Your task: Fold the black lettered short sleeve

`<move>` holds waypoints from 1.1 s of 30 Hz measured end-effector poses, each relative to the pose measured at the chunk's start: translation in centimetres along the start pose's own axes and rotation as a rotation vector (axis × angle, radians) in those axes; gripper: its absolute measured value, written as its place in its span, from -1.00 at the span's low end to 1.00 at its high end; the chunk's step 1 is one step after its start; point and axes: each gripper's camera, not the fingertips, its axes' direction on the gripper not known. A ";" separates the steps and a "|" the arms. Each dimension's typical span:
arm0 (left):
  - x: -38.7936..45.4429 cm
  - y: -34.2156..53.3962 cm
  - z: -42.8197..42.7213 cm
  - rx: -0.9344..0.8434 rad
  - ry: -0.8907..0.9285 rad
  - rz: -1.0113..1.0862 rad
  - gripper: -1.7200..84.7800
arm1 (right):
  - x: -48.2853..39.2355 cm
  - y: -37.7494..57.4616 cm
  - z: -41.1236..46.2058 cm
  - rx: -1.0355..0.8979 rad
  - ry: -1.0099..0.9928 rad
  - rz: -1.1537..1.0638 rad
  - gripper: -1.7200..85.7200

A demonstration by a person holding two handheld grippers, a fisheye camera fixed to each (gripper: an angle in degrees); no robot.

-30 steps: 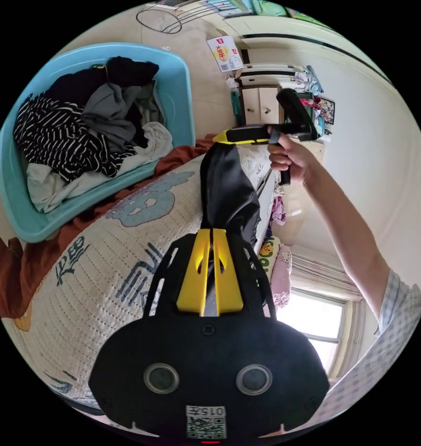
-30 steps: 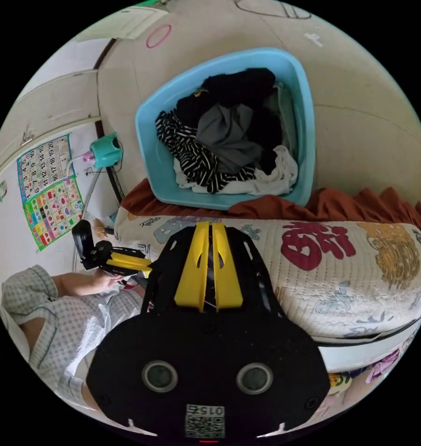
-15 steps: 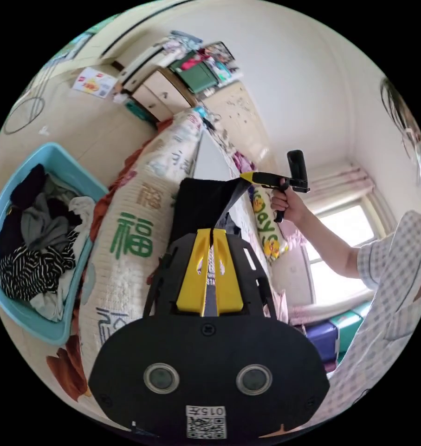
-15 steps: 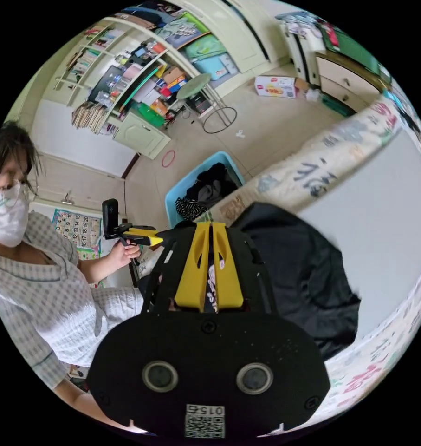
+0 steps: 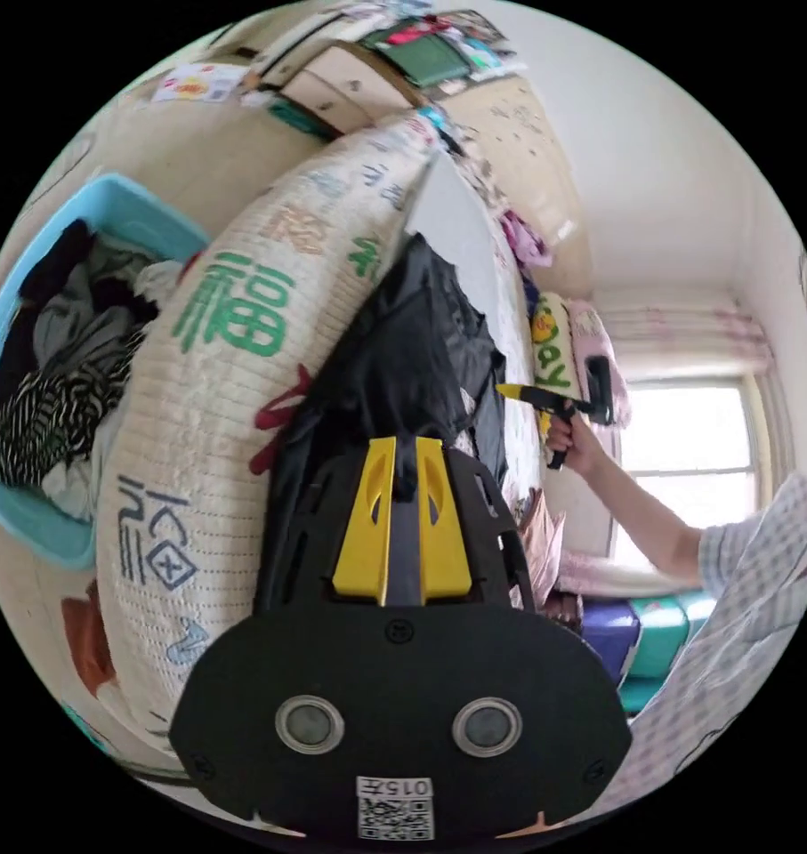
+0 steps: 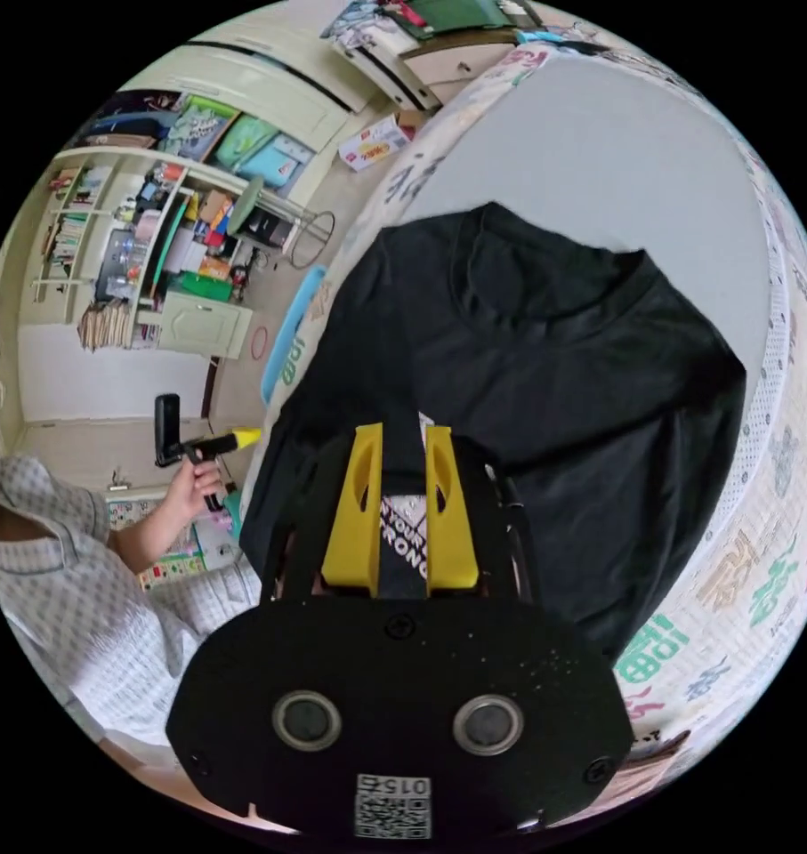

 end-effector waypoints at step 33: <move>22.4 -1.8 7.2 -0.206 -0.381 0.429 -0.80 | 5.5 -10.9 41.9 -0.237 0.303 -0.041 -0.79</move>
